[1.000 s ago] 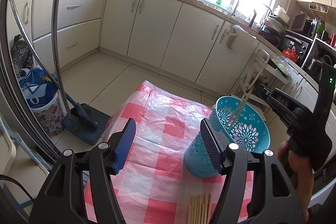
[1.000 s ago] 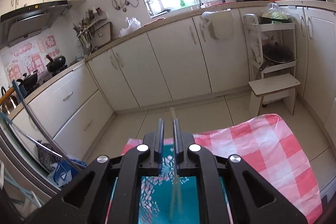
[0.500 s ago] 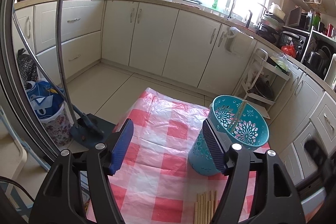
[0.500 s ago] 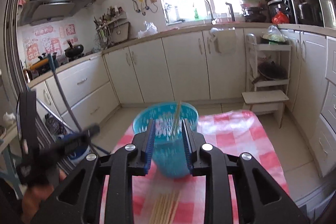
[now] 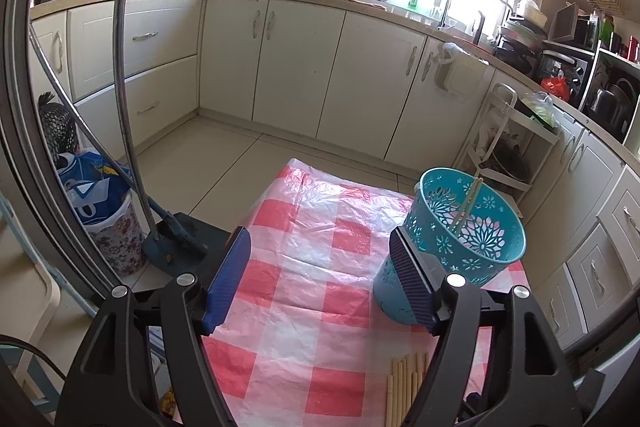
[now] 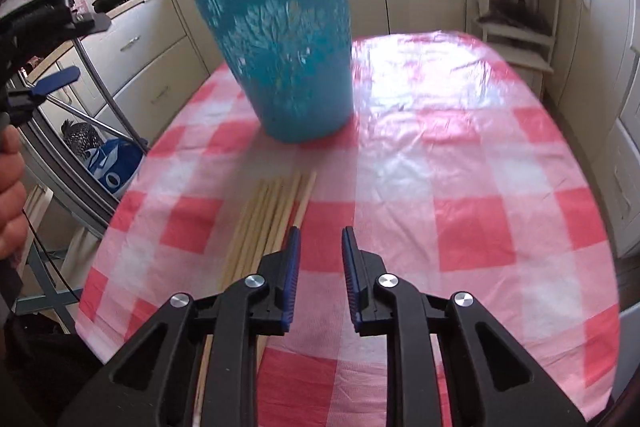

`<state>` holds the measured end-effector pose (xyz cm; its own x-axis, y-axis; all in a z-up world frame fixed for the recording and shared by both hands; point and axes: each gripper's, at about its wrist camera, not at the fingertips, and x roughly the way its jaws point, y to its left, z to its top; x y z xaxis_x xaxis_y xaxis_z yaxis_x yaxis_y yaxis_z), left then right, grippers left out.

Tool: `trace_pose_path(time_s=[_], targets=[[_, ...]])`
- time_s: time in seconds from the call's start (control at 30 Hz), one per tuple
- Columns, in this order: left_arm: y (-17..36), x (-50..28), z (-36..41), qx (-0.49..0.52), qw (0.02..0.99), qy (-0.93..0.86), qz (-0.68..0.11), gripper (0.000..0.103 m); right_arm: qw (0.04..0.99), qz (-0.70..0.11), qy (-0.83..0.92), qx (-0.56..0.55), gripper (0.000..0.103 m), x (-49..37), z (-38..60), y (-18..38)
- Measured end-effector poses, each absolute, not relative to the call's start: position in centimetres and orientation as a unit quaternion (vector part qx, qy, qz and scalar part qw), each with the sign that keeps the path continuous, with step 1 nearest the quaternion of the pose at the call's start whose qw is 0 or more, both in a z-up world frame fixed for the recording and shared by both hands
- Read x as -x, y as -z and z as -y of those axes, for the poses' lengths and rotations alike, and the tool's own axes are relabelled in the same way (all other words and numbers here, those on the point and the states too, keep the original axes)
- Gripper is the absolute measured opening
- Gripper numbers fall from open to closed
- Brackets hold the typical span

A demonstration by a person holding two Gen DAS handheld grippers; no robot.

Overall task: Organize utensils
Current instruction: 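Return the left tool to the bundle and grasp another chopstick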

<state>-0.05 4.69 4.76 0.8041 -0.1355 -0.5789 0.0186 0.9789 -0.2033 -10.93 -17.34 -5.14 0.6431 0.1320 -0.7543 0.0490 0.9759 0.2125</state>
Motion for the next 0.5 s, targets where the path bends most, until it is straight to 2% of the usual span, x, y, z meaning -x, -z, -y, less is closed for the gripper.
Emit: trace_pose_path(time_s=[0.5], targets=[[-3.8, -0.2, -3.8, 0.075, 0.942, 0.045, -0.324, 0.070, 0.895, -0.435, -0.026, -0.097, 0.021, 8.9, 15.7, 6.9]])
